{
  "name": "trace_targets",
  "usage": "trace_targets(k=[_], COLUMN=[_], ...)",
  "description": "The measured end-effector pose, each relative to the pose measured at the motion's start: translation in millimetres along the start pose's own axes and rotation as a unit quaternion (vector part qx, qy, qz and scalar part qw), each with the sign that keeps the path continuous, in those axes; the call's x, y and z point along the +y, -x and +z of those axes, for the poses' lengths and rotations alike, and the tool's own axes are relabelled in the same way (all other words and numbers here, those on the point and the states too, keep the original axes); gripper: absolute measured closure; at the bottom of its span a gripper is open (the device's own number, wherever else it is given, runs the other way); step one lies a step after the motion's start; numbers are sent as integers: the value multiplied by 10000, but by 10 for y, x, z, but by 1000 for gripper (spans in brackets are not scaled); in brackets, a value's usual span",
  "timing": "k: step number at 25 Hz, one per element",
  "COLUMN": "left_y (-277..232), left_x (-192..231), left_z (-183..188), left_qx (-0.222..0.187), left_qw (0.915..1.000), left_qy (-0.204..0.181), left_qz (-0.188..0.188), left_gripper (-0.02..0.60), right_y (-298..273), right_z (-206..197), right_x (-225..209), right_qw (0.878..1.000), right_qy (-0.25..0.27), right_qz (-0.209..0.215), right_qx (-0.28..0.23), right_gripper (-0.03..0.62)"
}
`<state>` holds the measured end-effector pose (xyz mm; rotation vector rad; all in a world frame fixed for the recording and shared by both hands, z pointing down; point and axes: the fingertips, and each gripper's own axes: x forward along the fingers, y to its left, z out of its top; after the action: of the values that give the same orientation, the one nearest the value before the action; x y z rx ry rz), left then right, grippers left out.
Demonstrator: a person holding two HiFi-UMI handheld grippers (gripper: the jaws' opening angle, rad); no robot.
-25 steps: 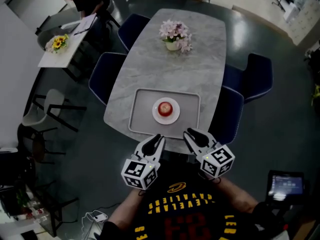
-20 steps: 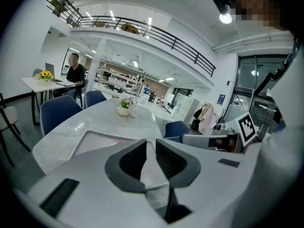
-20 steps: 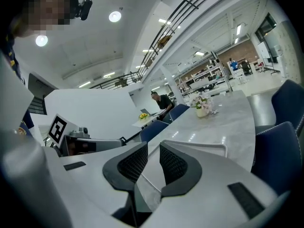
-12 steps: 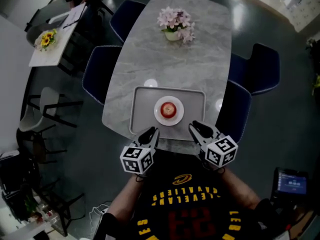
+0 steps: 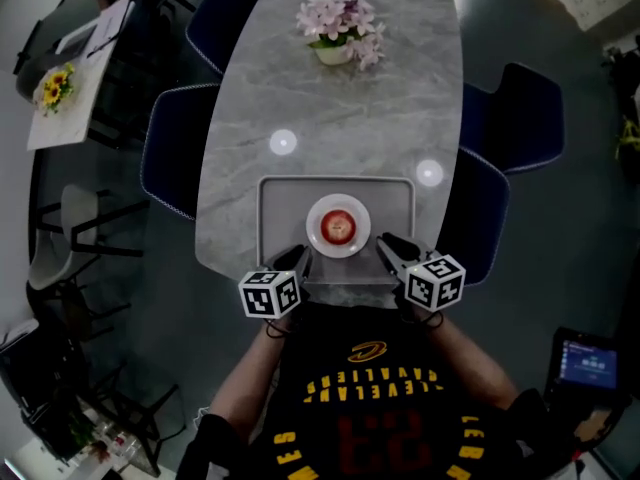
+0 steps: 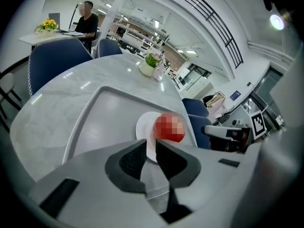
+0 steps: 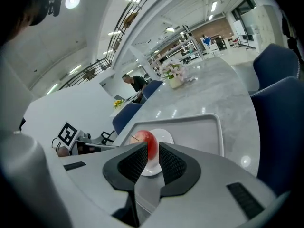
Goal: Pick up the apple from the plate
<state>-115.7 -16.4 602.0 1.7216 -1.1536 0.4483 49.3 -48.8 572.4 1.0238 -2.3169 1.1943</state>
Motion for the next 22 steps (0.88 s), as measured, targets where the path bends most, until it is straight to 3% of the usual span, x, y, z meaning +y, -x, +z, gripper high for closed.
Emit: trace_targets(k=[14, 22], left_y=[-337, -473], left_x=[219, 221], left_z=[24, -14], left_qx=[608, 813], left_qw=[9976, 9942], left_qy=[326, 658], left_qz=[-102, -269], left_gripper=[532, 532], right_y=[-392, -550], right_z=[-322, -411], right_x=[-334, -399], right_qw=[9943, 9884], right_qy=[-716, -1171], right_qz=[-439, -322], right_qx=[650, 912], right_gripper=[530, 530])
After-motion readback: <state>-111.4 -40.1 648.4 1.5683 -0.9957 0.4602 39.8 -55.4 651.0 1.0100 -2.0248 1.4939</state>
